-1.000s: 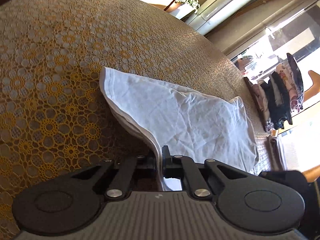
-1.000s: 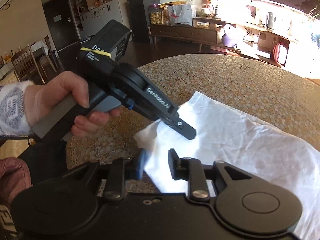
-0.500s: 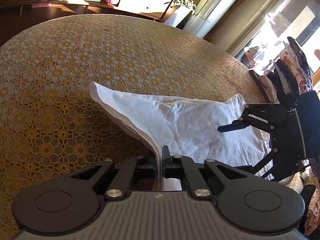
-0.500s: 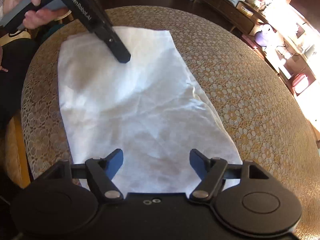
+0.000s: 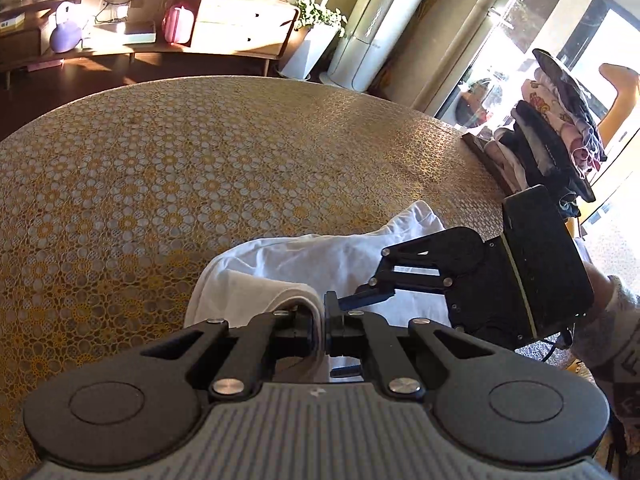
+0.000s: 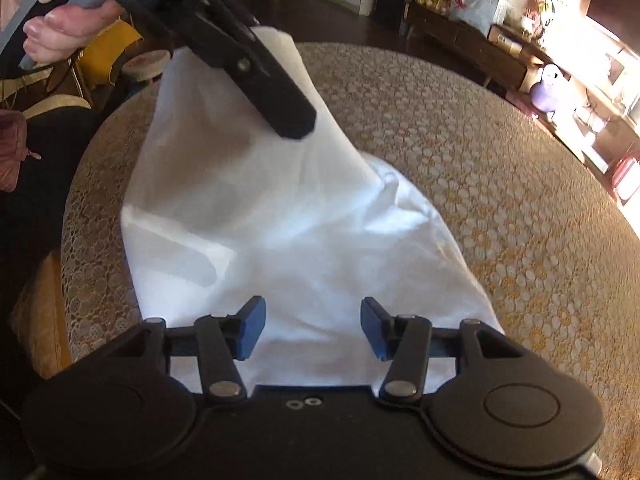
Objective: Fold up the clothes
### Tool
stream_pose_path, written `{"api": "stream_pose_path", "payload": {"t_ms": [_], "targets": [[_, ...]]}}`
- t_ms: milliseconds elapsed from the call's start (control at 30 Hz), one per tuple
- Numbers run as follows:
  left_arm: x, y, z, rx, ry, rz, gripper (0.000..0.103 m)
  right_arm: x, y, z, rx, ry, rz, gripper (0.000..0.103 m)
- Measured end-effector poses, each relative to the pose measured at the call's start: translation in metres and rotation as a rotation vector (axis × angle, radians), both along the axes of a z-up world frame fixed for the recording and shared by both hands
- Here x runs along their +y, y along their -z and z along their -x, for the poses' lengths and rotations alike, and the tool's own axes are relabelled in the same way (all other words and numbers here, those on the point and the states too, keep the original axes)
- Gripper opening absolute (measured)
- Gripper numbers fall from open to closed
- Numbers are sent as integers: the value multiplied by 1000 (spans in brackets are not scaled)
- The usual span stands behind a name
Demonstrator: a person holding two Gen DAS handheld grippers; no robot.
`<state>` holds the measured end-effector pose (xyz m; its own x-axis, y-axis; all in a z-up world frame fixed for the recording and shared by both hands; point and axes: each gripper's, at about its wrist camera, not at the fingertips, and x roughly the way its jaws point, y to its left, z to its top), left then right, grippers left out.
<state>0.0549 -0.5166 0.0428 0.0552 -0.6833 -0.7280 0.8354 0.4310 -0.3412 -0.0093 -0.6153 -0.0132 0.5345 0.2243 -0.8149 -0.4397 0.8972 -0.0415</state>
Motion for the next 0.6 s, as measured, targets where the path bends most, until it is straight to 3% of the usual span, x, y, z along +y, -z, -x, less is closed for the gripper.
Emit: {"api": "stream_pose_path", "payload": {"t_ms": [267, 400, 600], "targets": [[11, -11, -5, -39, -51, 0, 5, 6, 10, -30, -63, -25, -11, 103], [25, -3, -17, -15, -104, -1, 5, 5, 6, -47, -76, -42, -7, 103], [34, 10, -22, 10, -132, 1, 5, -4, 16, -68, 25, -65, -28, 103]]}}
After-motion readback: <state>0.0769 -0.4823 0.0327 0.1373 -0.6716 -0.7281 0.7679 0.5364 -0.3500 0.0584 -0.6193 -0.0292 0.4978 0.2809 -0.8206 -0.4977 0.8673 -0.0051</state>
